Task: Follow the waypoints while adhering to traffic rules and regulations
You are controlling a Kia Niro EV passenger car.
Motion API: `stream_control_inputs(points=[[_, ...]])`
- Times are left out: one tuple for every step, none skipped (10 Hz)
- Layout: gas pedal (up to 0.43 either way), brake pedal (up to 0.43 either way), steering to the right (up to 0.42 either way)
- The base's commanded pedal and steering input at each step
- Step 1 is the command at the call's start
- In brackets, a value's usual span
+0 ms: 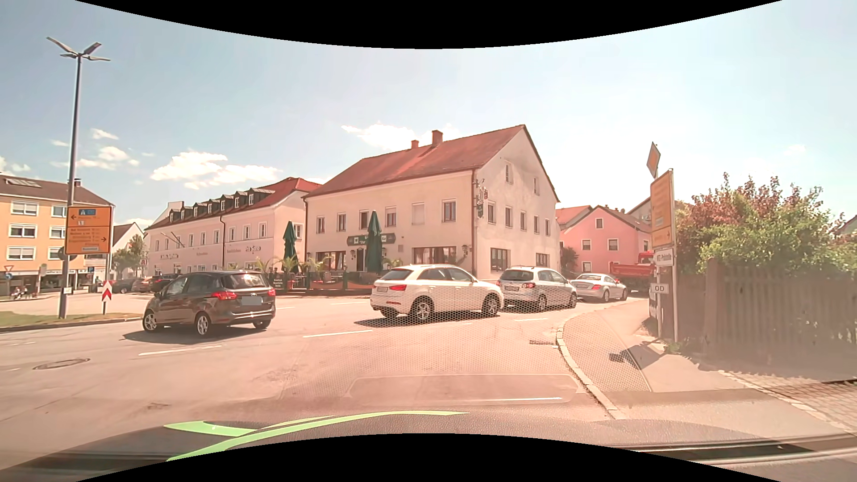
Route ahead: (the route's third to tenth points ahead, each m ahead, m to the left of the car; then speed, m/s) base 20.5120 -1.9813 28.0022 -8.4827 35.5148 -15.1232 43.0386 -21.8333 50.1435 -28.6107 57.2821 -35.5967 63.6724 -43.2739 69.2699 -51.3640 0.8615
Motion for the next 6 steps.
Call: stream_control_inputs(points=[[0.0, 0.012, 0.022], [0.0, 0.03, 0.021], [0.0, 0.037, 0.019], [0.0, 0.055, 0.018], [0.0, 0.061, 0.017], [0.0, 0.067, 0.017]])
